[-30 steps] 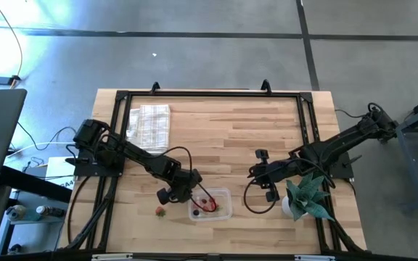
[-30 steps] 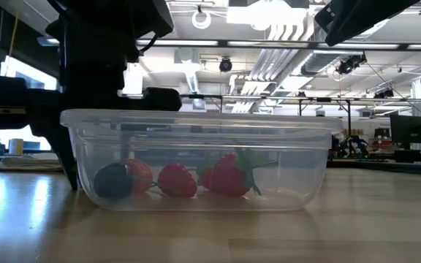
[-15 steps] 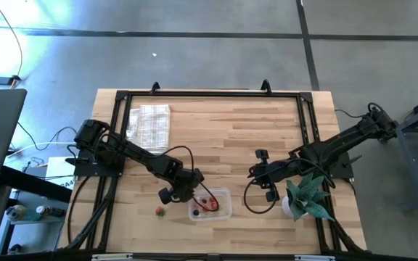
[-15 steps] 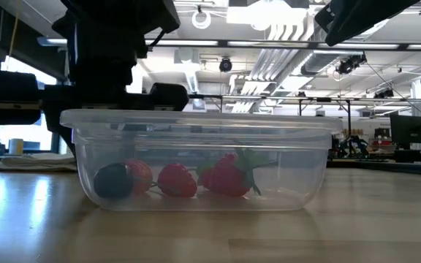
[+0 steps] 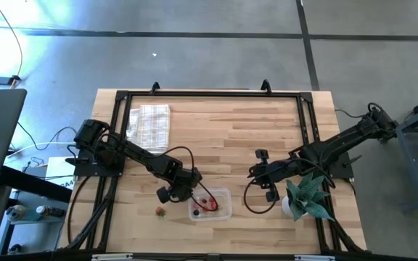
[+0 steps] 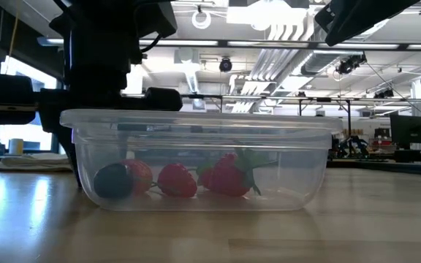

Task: Pick and placing Produce into tupperware
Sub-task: Put the red strawberry into the transparent bin

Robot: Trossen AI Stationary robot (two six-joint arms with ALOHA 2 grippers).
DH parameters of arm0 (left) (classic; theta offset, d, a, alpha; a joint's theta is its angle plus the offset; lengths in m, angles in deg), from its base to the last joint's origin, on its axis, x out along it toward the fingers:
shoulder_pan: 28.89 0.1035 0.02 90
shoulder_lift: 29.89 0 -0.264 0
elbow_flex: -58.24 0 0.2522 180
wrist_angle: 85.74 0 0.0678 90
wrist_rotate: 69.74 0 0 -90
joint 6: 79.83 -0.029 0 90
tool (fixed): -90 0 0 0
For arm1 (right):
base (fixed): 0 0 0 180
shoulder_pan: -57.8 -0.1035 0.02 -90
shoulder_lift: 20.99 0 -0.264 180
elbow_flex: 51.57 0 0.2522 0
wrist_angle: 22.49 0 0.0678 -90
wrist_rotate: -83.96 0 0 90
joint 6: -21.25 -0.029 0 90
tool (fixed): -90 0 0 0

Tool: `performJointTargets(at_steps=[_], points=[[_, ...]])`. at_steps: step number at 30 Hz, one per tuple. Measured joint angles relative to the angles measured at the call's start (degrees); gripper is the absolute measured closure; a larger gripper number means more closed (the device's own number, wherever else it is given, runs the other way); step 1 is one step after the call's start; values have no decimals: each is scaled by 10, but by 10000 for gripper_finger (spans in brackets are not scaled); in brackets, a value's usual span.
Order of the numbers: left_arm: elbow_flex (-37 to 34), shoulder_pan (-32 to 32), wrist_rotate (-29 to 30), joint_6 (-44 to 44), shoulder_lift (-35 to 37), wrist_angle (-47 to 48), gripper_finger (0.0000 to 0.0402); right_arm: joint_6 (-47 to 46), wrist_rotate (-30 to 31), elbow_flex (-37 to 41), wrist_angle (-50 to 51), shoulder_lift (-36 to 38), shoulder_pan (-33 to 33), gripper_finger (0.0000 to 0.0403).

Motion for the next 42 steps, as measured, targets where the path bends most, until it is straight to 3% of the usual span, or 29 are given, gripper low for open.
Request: performJointTargets(at_steps=[8, 16, 25, 32, 42], points=[[0, 0, 8, 3, 0, 1, 237, 0, 0, 0, 0, 0, 0, 313], [0, 0, 9, 14, 1, 2, 284, 0, 0, 0, 0, 0, 0, 313], [0, 0, 14, 28, 1, 3, 257, 0, 0, 0, 0, 0, 0, 313], [0, 0, 3, 32, 1, 4, 284, 0, 0, 0, 0, 0, 0, 313], [0, 0, 7, 45, 22, 21, 272, 0, 0, 0, 0, 0, 0, 313]])
